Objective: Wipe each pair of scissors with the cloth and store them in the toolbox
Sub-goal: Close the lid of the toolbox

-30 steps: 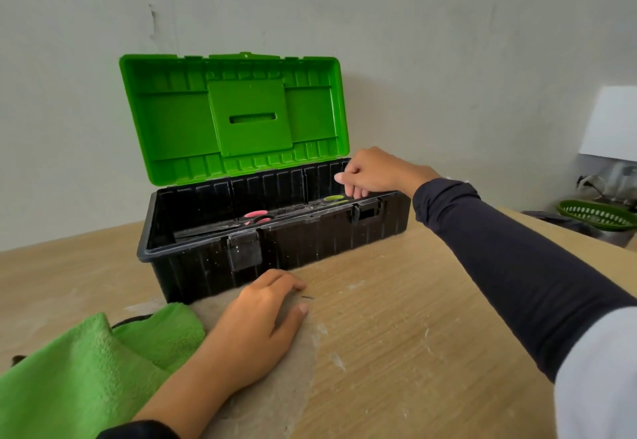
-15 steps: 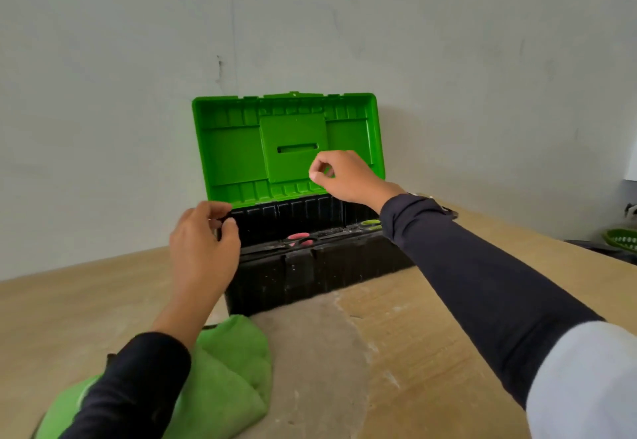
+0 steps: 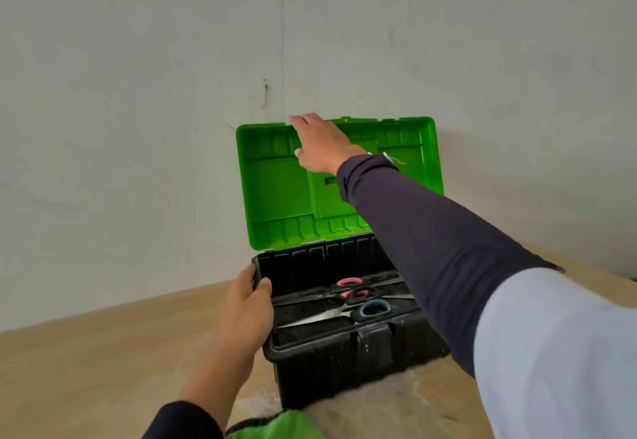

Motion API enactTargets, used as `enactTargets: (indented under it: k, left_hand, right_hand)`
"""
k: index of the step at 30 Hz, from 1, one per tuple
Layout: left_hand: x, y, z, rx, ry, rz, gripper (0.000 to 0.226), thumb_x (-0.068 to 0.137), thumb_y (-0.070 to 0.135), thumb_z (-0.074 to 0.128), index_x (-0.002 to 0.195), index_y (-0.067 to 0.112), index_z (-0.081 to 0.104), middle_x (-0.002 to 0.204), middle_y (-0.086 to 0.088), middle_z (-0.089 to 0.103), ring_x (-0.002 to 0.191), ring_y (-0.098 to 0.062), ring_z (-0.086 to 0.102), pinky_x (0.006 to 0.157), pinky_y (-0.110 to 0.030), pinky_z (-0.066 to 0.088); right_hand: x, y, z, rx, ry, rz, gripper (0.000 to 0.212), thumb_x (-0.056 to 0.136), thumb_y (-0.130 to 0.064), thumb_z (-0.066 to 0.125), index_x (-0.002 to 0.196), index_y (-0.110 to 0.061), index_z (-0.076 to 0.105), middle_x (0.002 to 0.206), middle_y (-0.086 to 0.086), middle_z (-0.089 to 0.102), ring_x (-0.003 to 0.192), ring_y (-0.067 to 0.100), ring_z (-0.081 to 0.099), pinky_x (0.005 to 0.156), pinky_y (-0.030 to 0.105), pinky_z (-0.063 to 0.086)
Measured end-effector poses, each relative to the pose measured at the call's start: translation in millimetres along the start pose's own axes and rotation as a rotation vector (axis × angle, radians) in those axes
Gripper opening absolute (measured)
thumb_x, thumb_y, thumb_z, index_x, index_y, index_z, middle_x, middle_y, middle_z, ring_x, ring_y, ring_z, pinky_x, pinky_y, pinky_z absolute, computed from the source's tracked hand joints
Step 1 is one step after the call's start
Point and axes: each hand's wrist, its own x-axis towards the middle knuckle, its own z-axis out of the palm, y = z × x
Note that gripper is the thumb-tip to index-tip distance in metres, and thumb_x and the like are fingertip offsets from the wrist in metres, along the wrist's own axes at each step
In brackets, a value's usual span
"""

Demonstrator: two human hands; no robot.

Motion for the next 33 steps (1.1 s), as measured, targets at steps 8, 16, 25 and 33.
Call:
enactTargets:
  k: [8,16,25,33]
  left_hand:
    - [-4.6,-0.5,1.3,-0.082,0.061,-0.005,0.034,0.098,0.027,0.035,0.127,0.015,0.047,0.124,-0.007,0.057,0.113,-0.028,0.055,0.1,-0.05,0.042]
    - [-22.7,31.5,-10.4,-0.391,-0.02,-0.165,0.066,0.097,0.049,0.019,0.139,-0.001,0.03,0.142,-0.014,0.04,0.131,-0.026,0.038,0.111,-0.039,0.028]
    - [-37.7,27.4,-19.7,-0.211,-0.172,-0.086,0.045,0.098,0.034,0.033,0.129,0.004,0.048,0.125,-0.009,0.058,0.099,-0.015,0.061,0.086,-0.026,0.043]
    - [-43.0,29.0,-17.2,-0.157,-0.171,-0.036,0.039,0.1,0.026,0.03,0.126,0.007,0.052,0.115,-0.008,0.062,0.094,-0.016,0.06,0.082,-0.025,0.044]
  right_hand:
    - [-41.6,-11.5,-31.1,-0.106,0.286,-0.049,0.052,0.079,0.009,0.045,0.126,-0.011,0.044,0.122,0.008,0.051,0.109,0.028,0.047,0.083,0.036,0.04]
    - [-175.4,-19.7,-56.8,0.188,0.361,-0.113,0.039,0.082,0.014,0.05,0.108,-0.013,0.059,0.105,0.002,0.056,0.095,0.018,0.05,0.077,0.031,0.047]
    - [-275.2,-15.9,-23.8,0.374,0.034,-0.105,0.032,0.086,-0.001,0.056,0.108,-0.023,0.059,0.131,-0.009,0.053,0.128,0.008,0.039,0.1,0.009,0.022]
    - [-276.3,-18.8,-25.0,0.432,-0.012,-0.058,0.031,0.089,-0.002,0.046,0.109,-0.023,0.056,0.127,-0.004,0.058,0.126,0.011,0.043,0.098,0.027,0.038]
